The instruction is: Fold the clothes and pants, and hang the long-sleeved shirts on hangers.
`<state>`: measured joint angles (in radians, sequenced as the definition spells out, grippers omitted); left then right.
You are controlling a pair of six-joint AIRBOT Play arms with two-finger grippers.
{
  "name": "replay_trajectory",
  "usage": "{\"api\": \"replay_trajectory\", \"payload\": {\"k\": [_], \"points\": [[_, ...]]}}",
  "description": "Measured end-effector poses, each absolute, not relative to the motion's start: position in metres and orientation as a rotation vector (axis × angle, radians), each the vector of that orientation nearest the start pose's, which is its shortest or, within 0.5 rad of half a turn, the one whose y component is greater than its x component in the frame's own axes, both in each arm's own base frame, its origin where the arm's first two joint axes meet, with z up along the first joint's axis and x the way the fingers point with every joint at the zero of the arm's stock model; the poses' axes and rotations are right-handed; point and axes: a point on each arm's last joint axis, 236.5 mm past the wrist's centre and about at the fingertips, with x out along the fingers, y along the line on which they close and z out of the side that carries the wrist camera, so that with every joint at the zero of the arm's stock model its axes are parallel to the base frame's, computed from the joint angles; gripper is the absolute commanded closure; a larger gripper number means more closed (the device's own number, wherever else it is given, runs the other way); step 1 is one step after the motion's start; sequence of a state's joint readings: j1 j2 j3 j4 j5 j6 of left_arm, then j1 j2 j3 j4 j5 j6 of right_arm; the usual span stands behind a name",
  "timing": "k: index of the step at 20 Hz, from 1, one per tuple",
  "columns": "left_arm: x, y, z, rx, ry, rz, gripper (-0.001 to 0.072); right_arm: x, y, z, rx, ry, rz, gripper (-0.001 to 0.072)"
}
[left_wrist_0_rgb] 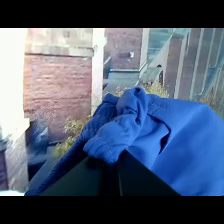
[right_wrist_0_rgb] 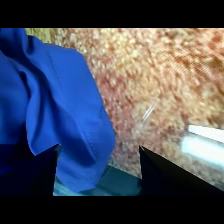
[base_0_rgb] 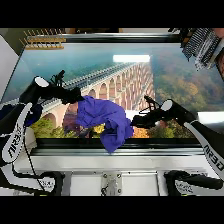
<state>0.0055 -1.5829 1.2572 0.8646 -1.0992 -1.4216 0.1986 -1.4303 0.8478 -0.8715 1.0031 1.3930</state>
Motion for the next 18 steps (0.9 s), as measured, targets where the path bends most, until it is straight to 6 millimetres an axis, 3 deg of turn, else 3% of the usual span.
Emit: {"api": "replay_trajectory", "payload": {"k": [1, 2, 4, 7, 9, 11, 13, 16, 18], "points": [[0.431, -0.134, -0.031, -0.590, 1.325, -0.380, 0.0691, 0.296, 0.198, -0.099, 0.466, 1.549, 0.458, 0.0222], [0.431, -0.133, -0.032, -0.588, 1.324, -0.377, 0.0691, 0.295, 0.205, -0.102, 0.463, 1.551, 0.471, 0.0357], [0.431, -0.132, -0.033, -0.587, 1.323, -0.375, 0.0691, 0.293, 0.214, -0.106, 0.450, 1.547, 0.495, 0.0712], [0.433, -0.130, -0.030, -0.585, 1.315, -0.373, 0.0692, 0.297, 0.218, -0.105, 0.417, 1.519, 0.528, 0.0708], [0.441, -0.125, -0.009, -0.577, 1.272, -0.384, 0.0692, 0.313, 0.212, -0.085, 0.388, 1.457, 0.547, 0.0708], [0.455, -0.116, 0.037, -0.555, 1.171, -0.401, 0.0691, 0.338, 0.193, -0.046, 0.318, 1.356, 0.559, 0.0708], [0.461, -0.107, 0.105, -0.514, 1.029, -0.426, 0.0691, 0.367, 0.158, 0.021, 0.225, 1.198, 0.537, 0.0708], [0.439, -0.110, 0.216, -0.442, 0.817, -0.494, 0.0691, 0.383, 0.108, 0.136, 0.136, 0.932, 0.459, 0.0708], [0.414, -0.109, 0.284, -0.359, 0.652, -0.495, 0.0691, 0.373, 0.065, 0.199, 0.050, 0.786, 0.344, 0.0709]]}}
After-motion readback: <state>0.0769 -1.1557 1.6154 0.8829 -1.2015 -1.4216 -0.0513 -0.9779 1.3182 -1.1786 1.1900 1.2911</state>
